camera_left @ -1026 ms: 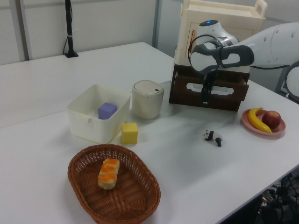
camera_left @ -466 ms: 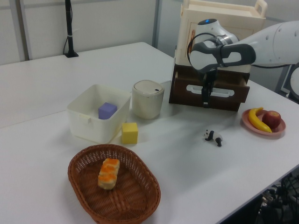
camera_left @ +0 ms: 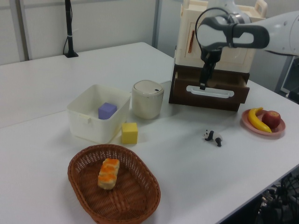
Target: Slide the drawer open
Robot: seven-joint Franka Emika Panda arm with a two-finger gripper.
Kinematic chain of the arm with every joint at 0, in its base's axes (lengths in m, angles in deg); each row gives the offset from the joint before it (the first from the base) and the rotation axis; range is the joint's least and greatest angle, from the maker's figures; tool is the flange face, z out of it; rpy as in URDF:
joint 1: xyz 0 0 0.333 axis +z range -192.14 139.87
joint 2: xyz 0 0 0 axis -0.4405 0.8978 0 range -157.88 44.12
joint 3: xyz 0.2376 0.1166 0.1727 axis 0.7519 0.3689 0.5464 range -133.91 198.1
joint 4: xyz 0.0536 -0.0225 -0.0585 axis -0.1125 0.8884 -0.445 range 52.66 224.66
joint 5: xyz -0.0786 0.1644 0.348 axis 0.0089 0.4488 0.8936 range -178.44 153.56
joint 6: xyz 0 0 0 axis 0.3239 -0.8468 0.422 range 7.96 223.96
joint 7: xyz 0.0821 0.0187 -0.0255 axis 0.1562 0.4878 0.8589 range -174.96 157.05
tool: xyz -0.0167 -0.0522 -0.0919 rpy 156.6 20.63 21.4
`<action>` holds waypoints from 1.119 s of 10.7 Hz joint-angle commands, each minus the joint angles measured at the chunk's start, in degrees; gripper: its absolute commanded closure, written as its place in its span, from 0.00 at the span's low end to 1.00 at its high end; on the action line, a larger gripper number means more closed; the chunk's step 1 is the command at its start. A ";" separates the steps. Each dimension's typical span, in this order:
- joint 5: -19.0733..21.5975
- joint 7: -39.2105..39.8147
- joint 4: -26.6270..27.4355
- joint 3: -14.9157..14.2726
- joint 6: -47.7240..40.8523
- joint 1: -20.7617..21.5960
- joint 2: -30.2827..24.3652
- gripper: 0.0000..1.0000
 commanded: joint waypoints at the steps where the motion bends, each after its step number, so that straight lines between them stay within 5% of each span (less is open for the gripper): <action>1: 2.53 -18.33 0.24 -0.18 -5.32 5.43 -2.33 0.00; 3: 3.14 -37.30 0.24 -0.18 -5.60 7.38 -2.33 0.00; 5: 5.25 -46.50 0.24 -0.19 -5.34 8.00 -2.60 0.00; 12: 9.13 -48.20 -1.87 -0.98 -5.95 6.16 -2.77 0.00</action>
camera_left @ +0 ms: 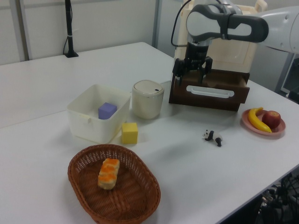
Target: Slide the drawer open
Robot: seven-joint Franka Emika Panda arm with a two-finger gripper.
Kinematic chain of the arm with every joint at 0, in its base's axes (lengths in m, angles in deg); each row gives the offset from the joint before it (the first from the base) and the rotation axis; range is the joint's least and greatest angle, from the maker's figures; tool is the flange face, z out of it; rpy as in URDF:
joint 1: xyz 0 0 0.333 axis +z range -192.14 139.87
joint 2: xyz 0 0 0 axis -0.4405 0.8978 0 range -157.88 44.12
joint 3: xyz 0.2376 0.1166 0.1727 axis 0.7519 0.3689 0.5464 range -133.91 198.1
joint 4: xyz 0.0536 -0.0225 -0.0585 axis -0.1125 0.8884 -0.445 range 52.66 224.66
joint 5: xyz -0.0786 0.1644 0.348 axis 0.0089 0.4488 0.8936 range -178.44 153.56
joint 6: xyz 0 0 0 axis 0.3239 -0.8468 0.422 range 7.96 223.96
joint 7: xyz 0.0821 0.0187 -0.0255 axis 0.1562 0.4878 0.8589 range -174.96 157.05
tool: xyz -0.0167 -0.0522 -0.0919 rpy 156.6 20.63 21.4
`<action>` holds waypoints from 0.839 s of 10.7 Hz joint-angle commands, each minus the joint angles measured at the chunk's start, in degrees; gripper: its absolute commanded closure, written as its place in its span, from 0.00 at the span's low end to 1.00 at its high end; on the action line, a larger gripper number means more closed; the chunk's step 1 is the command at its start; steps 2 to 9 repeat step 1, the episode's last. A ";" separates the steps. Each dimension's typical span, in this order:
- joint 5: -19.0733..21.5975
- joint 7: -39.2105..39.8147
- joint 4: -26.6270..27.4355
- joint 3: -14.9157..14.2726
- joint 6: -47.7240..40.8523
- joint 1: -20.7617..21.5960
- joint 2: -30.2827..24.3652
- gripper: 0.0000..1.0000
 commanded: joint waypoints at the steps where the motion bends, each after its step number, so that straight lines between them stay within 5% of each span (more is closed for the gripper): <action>1: 2.11 -0.24 -0.13 -0.45 -2.19 -0.45 -1.27 0.00; 9: 2.11 -0.24 -0.13 -0.45 -2.19 -0.45 -1.27 0.00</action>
